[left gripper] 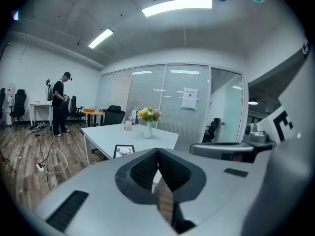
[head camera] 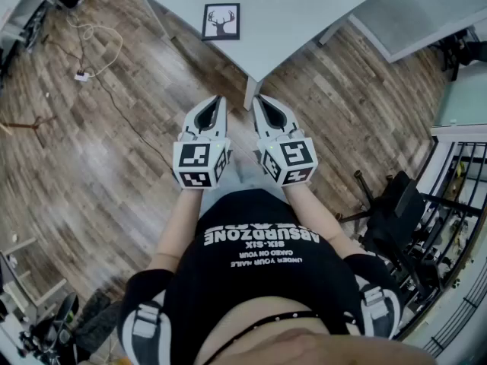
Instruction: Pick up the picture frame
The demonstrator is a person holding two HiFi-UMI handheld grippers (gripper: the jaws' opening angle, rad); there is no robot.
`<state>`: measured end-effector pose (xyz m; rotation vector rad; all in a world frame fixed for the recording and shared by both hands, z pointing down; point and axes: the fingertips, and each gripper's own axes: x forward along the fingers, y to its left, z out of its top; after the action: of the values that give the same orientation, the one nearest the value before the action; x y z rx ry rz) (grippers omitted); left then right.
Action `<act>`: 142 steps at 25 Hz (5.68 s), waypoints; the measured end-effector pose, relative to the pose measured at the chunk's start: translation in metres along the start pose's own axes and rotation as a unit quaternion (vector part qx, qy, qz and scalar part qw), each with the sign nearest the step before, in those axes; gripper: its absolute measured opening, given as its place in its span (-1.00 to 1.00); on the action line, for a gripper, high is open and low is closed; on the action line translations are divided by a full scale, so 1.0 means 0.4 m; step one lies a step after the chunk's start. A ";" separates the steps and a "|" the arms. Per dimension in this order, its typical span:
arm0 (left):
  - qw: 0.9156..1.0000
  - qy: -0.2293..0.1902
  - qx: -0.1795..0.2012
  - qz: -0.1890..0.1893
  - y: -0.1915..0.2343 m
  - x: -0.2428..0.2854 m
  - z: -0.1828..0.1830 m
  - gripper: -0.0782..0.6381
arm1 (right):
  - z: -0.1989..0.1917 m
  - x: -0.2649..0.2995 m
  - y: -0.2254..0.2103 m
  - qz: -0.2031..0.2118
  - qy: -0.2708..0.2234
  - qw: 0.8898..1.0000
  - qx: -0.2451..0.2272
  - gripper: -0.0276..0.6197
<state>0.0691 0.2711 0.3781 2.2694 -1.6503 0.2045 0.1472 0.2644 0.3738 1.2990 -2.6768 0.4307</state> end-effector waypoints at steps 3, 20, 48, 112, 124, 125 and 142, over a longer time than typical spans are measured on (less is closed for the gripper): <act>1.000 0.000 -0.004 -0.001 0.019 0.013 0.010 -0.73 | 0.004 0.024 -0.006 -0.003 0.001 1.000 0.003 -0.87; 0.998 0.047 -0.009 -0.030 0.314 0.284 0.077 -0.73 | 0.054 0.409 -0.075 -0.030 0.023 0.999 0.014 -0.87; 0.989 0.141 -0.006 -0.051 0.636 0.784 0.061 -0.32 | -0.009 0.934 -0.364 -0.056 0.141 0.987 0.051 -0.51; 0.926 0.370 -0.079 -0.006 0.760 1.076 -0.334 -0.33 | -0.389 1.111 -0.618 -0.080 0.329 0.931 0.137 -0.58; 0.914 0.392 -0.101 -0.011 0.749 1.074 -0.331 -0.47 | -0.382 1.106 -0.622 -0.098 0.340 0.923 0.153 -0.64; 0.914 0.393 -0.100 -0.010 0.750 1.073 -0.331 -0.48 | -0.379 1.106 -0.621 -0.099 0.341 0.922 0.153 -0.64; 0.927 0.363 -0.097 -0.012 0.759 1.047 -0.261 -0.49 | -0.300 1.112 -0.596 -0.100 0.331 0.930 0.123 -0.64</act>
<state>-0.0757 -0.1533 0.6567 1.7450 -1.1773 0.7380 0.0587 -0.1701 0.6428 1.1857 -1.9546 0.9962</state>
